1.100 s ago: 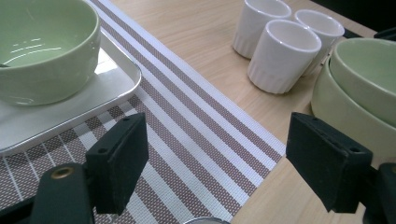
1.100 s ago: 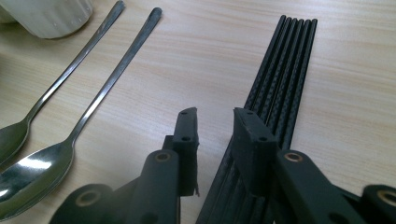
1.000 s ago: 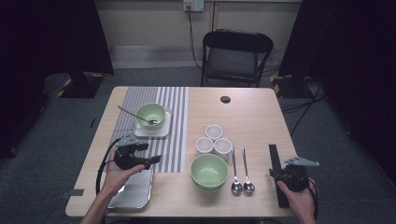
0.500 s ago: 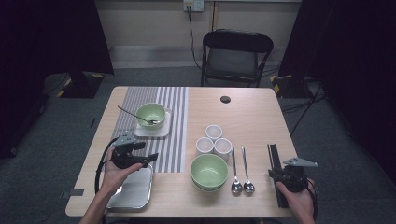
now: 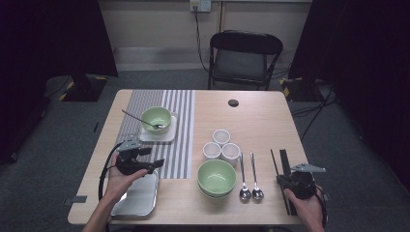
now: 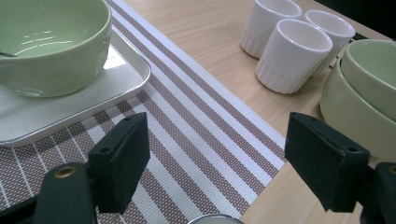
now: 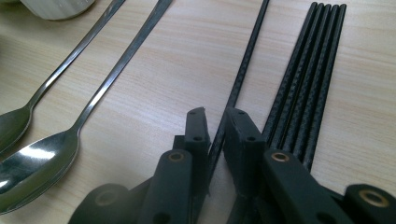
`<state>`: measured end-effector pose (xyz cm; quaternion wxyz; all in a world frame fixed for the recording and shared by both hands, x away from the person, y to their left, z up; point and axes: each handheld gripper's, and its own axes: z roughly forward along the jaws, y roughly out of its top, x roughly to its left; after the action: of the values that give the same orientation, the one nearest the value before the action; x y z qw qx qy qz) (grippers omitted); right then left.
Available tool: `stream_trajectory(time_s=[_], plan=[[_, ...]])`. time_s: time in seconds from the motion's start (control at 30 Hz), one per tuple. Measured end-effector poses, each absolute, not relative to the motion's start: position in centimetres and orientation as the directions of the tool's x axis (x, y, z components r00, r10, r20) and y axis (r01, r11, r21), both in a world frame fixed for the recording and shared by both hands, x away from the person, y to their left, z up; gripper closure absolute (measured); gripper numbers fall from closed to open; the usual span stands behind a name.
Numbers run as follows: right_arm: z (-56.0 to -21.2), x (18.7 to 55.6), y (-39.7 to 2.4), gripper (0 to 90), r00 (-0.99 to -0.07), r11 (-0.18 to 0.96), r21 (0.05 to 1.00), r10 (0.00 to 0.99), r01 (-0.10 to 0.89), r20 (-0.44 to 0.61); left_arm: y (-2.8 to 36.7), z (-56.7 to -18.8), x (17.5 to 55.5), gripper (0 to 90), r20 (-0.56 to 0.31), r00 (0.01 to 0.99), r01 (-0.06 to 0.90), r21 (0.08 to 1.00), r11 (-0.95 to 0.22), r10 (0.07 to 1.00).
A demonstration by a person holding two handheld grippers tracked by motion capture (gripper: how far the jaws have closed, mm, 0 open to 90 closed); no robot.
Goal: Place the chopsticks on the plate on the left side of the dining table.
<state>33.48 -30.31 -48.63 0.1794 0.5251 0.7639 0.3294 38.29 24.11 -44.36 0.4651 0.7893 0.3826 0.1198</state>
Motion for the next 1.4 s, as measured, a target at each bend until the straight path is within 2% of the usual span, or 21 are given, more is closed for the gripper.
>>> stream_trajectory(time_s=[0.13, 0.47, 0.83, 1.1, 1.4], plan=[[-48.7, 33.6, -30.0, 82.8, -0.380, 0.227, 0.692, 0.922, 0.685, 0.073, 24.2, -44.4, 38.3, 22.2, -0.168, 0.680, 0.490, 0.828, -0.273, 0.714], [-48.7, 34.2, -29.1, 82.1, -0.381, 0.228, 0.699, 0.922, 0.678, 0.069, 24.4, -44.3, 38.3, 22.2, -0.172, 0.677, 0.490, 0.830, -0.264, 0.715], [-48.7, 33.9, -29.0, 76.6, -0.383, 0.232, 0.699, 0.921, 0.676, 0.065, 24.2, -44.3, 38.2, 22.4, -0.163, 0.683, 0.485, 0.830, -0.276, 0.712], [-48.6, 33.3, -29.2, 83.9, -0.370, 0.235, 0.688, 0.927, 0.686, 0.052, 24.4, -44.2, 38.2, 22.5, -0.161, 0.675, 0.485, 0.832, -0.268, 0.720], [-48.7, 34.6, -28.5, 85.3, -0.331, 0.194, 0.692, 0.941, 0.695, 0.068, 24.4, -44.2, 38.3, 22.7, -0.164, 0.671, 0.490, 0.830, -0.267, 0.723]])
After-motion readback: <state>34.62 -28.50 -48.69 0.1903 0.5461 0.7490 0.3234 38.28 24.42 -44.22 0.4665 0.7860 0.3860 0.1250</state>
